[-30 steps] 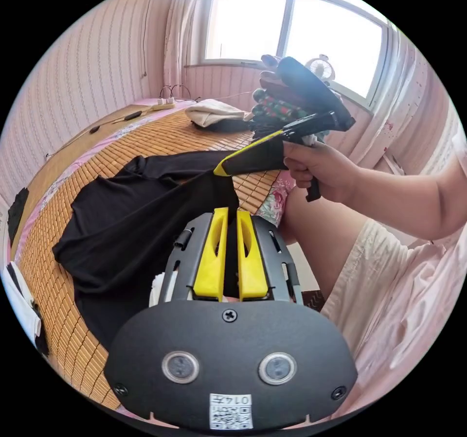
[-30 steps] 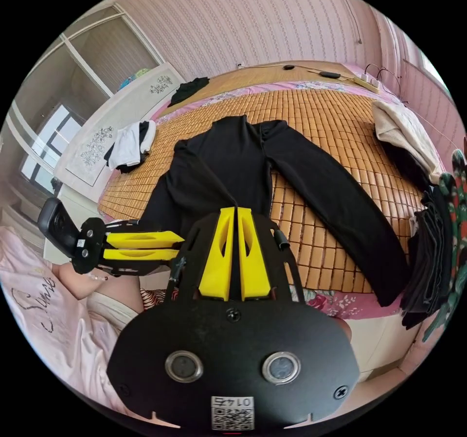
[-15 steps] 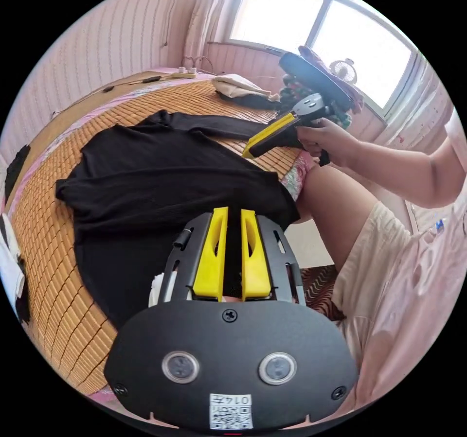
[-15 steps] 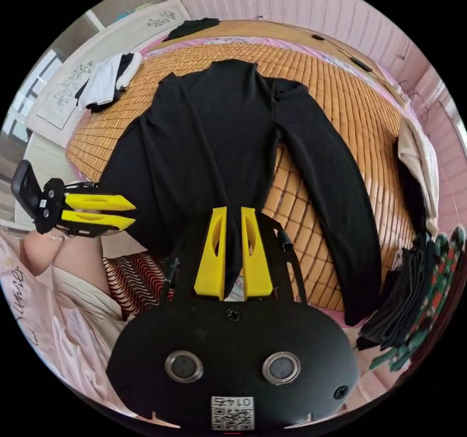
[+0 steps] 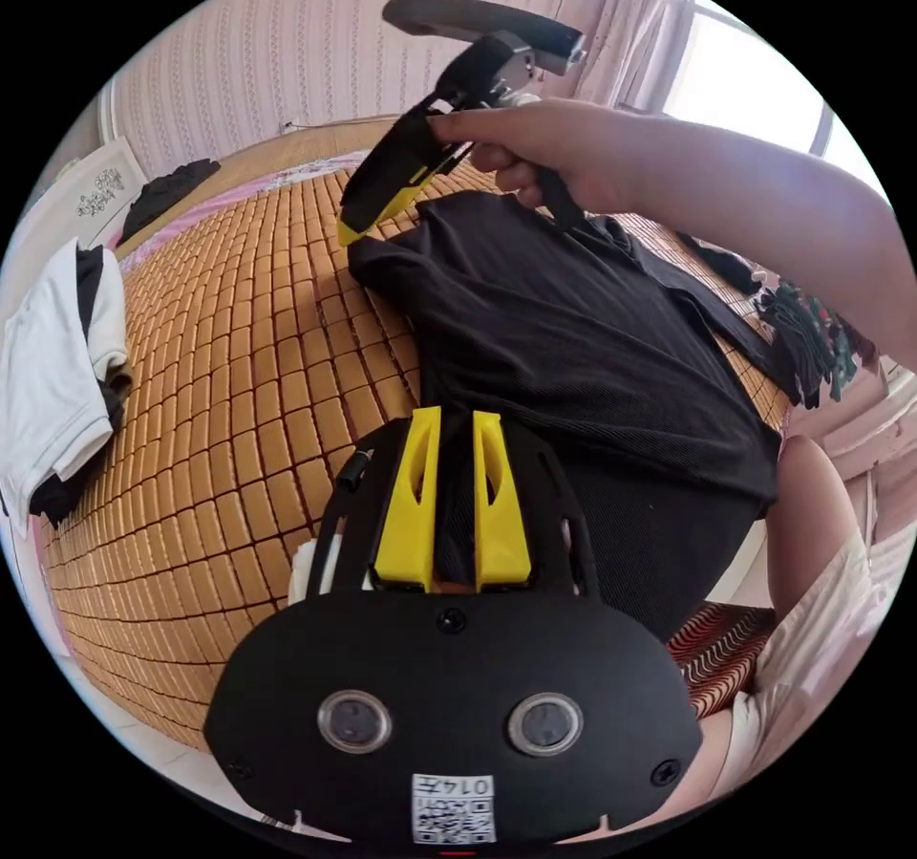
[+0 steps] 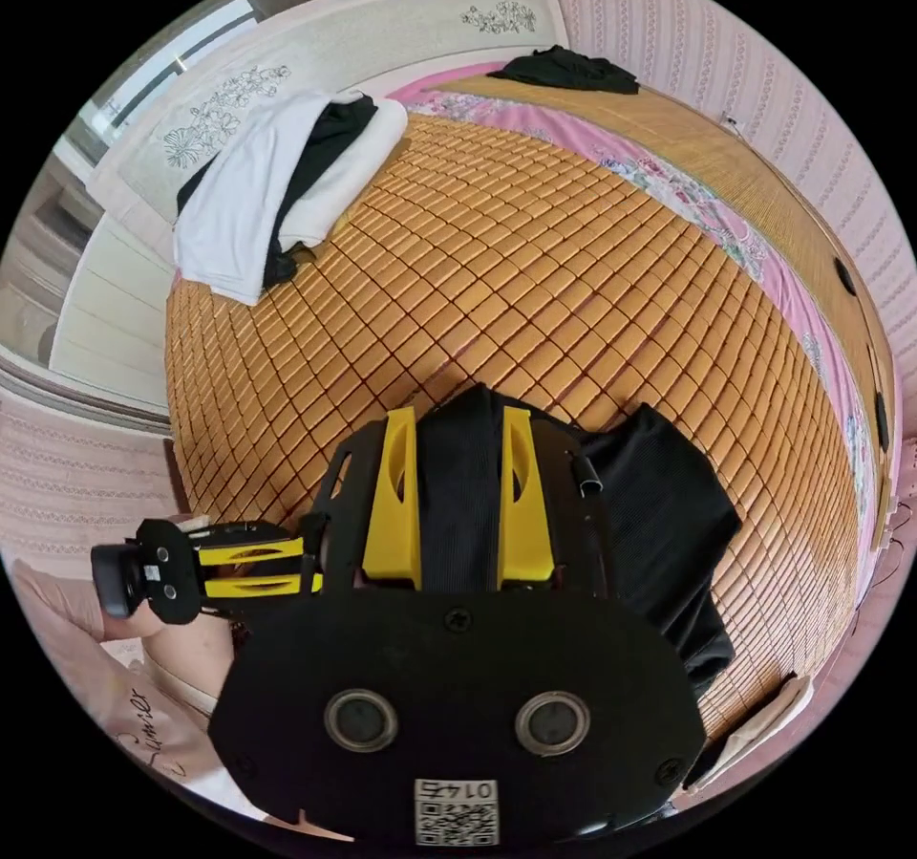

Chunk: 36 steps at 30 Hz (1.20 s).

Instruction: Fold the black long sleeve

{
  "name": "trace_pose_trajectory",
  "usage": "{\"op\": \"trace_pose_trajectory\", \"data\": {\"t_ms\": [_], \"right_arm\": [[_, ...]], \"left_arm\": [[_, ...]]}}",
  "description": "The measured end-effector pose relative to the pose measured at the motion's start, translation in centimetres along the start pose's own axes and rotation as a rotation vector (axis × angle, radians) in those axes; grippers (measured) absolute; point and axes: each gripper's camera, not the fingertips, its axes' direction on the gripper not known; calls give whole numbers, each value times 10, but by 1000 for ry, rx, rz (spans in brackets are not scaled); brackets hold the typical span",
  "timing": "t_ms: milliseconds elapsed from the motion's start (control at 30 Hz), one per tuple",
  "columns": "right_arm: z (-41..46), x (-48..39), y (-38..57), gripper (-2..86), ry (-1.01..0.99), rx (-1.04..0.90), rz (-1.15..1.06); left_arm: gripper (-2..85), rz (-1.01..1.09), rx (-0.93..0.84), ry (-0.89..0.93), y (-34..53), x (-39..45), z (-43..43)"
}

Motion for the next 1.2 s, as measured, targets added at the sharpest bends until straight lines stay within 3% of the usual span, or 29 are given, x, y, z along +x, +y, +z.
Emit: {"op": "trace_pose_trajectory", "data": {"t_ms": [67, 200, 400, 600, 700, 833, 1000, 1133, 1200], "right_arm": [[27, 5, -23, 49, -47, -157, 10], [13, 6, -31, 6, 36, -86, 24], [16, 20, -31, 20, -4, -95, 104], [-53, 36, 5, 70, 45, 82, 149], [-96, 33, 74, 68, 60, 182, 130], [-110, 8, 209, 57, 132, 117, 126], [-97, -16, 344, 49, 102, -7, 266], [-89, -20, 407, 46, 110, -38, 376], [-89, -19, 422, 38, 114, -19, 397]], "left_arm": [[49, -22, -1, 54, -3, -8, -3], [16, -36, 16, 80, -1, -17, -10], [13, -35, 20, 42, -4, -19, -17], [52, -97, 38, 82, -10, -26, -34], [47, -70, 116, 51, -7, -20, -55], [40, 104, 127, 161, -15, 25, -64], [48, 222, 39, 249, -36, 112, -40], [55, 261, -132, 161, -49, 165, -8], [49, 244, -136, 128, -46, 173, -9]]}}
